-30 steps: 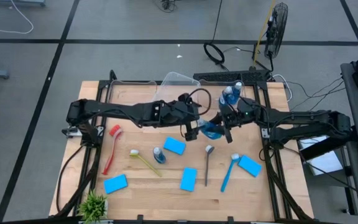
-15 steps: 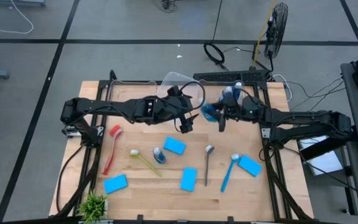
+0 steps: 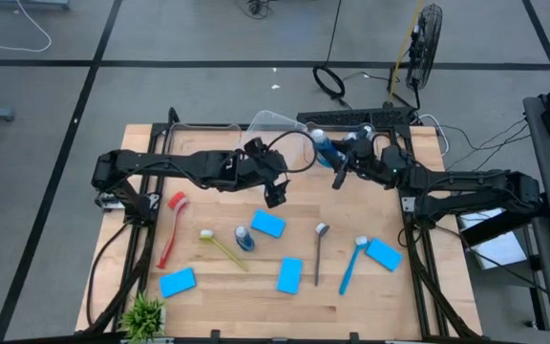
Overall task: Pick & Place Kitchen Sink Supplies
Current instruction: Put the blue dish soap into the right transparent bin
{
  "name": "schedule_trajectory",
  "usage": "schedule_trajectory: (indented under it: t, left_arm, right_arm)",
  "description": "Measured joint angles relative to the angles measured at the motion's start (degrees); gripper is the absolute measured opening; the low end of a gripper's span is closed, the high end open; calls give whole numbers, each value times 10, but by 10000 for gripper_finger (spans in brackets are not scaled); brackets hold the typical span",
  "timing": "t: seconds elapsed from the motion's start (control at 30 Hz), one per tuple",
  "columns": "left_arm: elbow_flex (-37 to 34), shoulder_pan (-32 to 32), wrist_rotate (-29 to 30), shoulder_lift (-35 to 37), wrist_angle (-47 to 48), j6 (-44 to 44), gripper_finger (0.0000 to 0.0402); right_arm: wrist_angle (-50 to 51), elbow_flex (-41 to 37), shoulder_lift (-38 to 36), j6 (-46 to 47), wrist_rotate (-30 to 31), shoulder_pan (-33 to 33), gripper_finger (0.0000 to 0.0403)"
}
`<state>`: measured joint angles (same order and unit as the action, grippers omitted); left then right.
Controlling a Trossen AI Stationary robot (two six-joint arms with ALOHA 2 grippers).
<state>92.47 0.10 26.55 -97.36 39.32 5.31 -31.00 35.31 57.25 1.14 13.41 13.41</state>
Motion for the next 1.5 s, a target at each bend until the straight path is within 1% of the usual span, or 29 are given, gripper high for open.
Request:
schedule_trajectory:
  t: [0.2, 0.27, 0.4, 0.47, 0.63, 0.7, 0.77, 0.83, 0.93, 1.0, 1.1, 1.17, 1.3, 1.4, 1.5]
  left_arm:
    - [0, 1, -8, 10, 21, 13, 356]
    - [0, 4, -19, 15, 32, 16, 352]
    - [0, 17, -44, 32, 51, 19, 347]
    - [0, 25, -58, 36, 45, 14, 345]
    - [1, 46, -71, 61, 60, 0, 349]
    - [0, 55, -71, 72, 82, -12, 353]
    - [0, 63, -72, 77, 74, -21, 357]
    - [-1, 75, -79, 90, 97, -32, 360]
    - [2, 93, -112, 102, 86, -50, 363]
    - [-1, 108, -138, 113, 108, -65, 360]
    - [1, 126, -170, 121, 103, -83, 355]
    - [-1, 138, -187, 129, 121, -95, 352]
    - [-2, 158, -225, 138, 115, -121, 349]
    - [-33, 172, -265, 156, 72, -132, 349]
    - [-103, 190, -290, 199, 18, -123, 349]
  right_arm:
    - [-2, 0, 0, 2, 8, 0, 127]
    - [-5, 0, 0, 3, 37, 0, 127]
    - [-7, 0, 1, 15, 128, 0, 127]
    - [-16, 0, 7, 29, 167, 0, 127]
    - [-45, 0, 37, 75, 208, -1, 127]
    - [-80, 0, 60, 77, 223, -5, 127]
    - [-104, 0, 81, 73, 253, -11, 125]
    - [-139, 0, 105, 65, 275, -15, 120]
    - [-173, 0, 135, 39, 303, -17, 115]
    - [-196, 0, 154, 30, 323, -17, 113]
    - [-215, 0, 177, 27, 359, -17, 116]
    - [-223, 0, 189, 27, 365, -16, 117]
    - [-244, 0, 217, 32, 365, -12, 114]
    - [-247, 0, 235, 50, 378, -11, 114]
    - [-246, -1, 253, 58, 394, -10, 117]
